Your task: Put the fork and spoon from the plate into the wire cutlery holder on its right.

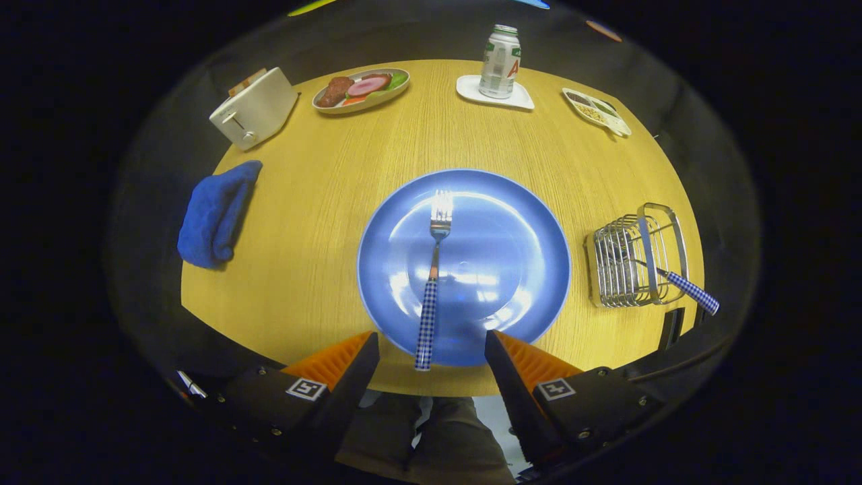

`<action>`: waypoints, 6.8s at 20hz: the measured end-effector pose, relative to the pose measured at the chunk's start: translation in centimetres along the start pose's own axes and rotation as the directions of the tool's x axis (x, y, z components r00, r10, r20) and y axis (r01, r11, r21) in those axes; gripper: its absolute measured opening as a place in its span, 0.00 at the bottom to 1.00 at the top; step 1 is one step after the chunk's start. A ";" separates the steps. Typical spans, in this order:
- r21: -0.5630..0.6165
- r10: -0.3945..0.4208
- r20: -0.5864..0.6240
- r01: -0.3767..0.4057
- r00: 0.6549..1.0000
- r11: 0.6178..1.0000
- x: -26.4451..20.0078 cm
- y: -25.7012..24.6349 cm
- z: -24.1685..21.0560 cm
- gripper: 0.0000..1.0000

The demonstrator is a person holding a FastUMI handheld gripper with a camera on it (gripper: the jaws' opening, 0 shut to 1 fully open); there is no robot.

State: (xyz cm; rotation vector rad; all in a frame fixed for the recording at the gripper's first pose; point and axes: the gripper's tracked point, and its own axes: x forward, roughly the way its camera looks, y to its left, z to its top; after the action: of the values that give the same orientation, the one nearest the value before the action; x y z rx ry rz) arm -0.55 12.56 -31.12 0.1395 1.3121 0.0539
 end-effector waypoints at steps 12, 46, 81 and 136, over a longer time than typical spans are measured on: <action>-0.024 0.006 -0.102 -0.008 0.995 1.000 3.8 -0.8 0.1 0.12; -0.369 -0.178 -0.312 0.054 0.933 0.928 -12.5 -15.4 -2.4 0.02; -0.465 -0.397 -0.759 -0.002 0.515 0.885 -12.0 -23.4 1.0 0.02; 0.135 -0.146 0.878 0.057 0.455 0.989 -28.3 -12.7 10.3 0.97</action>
State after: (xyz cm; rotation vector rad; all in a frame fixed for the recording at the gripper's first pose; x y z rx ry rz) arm 1.66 -4.09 -3.10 0.1323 0.2304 -0.1715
